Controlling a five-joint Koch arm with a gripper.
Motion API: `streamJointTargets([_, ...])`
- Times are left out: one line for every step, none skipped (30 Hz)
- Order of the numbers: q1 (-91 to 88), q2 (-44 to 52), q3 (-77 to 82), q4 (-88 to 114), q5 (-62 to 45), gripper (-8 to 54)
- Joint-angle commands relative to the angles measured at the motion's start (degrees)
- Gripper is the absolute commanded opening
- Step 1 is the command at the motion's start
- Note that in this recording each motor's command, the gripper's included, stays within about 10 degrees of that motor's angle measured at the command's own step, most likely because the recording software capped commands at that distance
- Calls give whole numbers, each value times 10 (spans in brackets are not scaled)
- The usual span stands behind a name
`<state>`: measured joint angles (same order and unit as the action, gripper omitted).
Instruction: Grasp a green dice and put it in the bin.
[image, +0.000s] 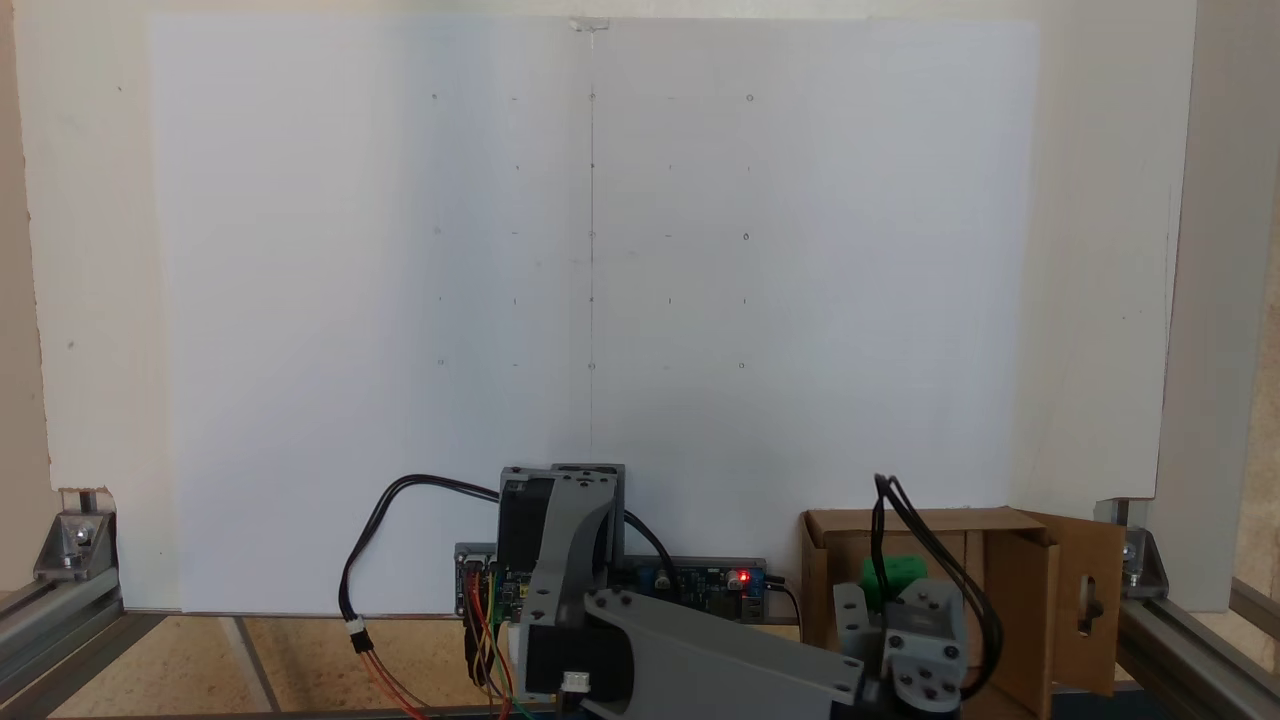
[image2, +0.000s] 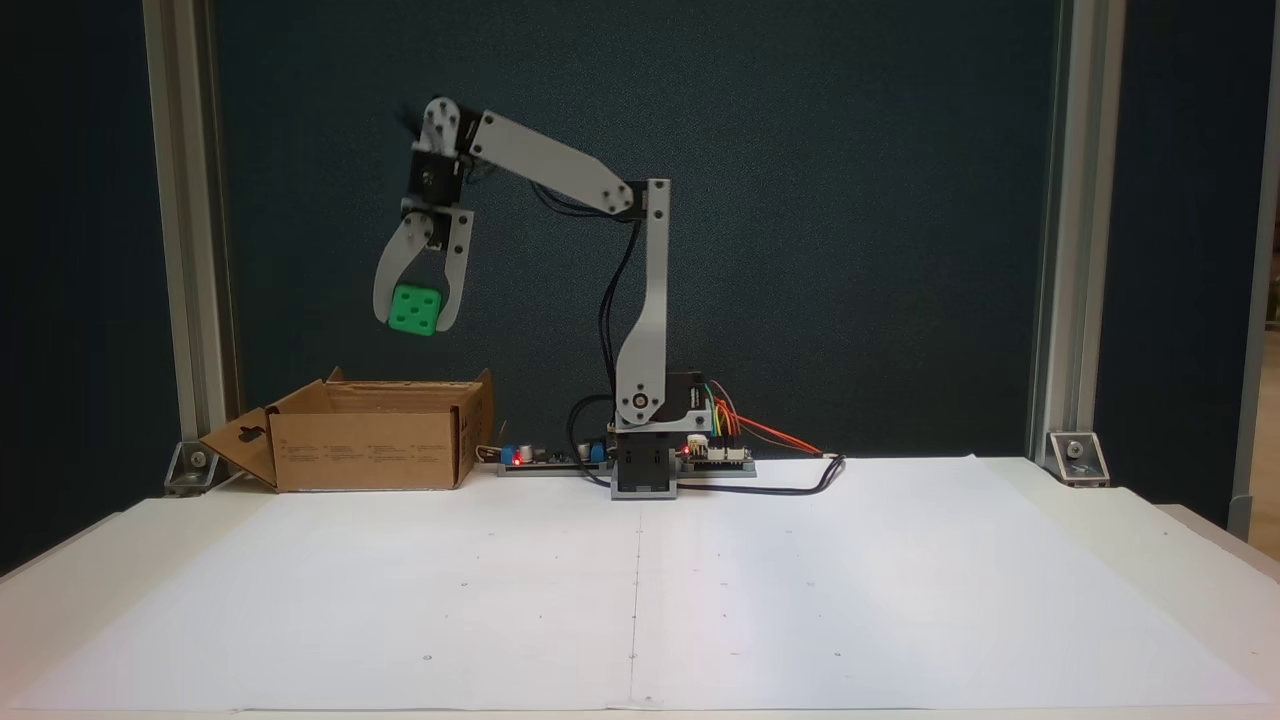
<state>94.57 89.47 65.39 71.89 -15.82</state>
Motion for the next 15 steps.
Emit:
streamJointTargets([39,-20,-36,-29,-64,119])
streamJointTargets([54,-34,-36,-35,-75,119])
streamJointTargets([66,-49,-36,-41,-83,119])
streamJointTargets([76,-65,-36,-43,-89,119])
streamJointTargets([84,-82,-36,-45,-91,119])
streamJointTargets([91,-101,-36,-57,-93,120])
streamJointTargets([98,-120,-36,-73,-98,119])
streamJointTargets([102,-136,-36,-91,-104,119])
streamJointTargets([105,-150,-36,-106,-106,119])
streamJointTargets([109,-161,-36,-120,-108,120])
streamJointTargets([113,-170,-36,-127,-113,119])
streamJointTargets([114,-177,-36,-134,-114,120])
streamJointTargets([115,-180,-36,-136,-119,119])
streamJointTargets([116,-183,-36,-136,-120,119])
streamJointTargets([116,-185,-36,-136,-120,119])
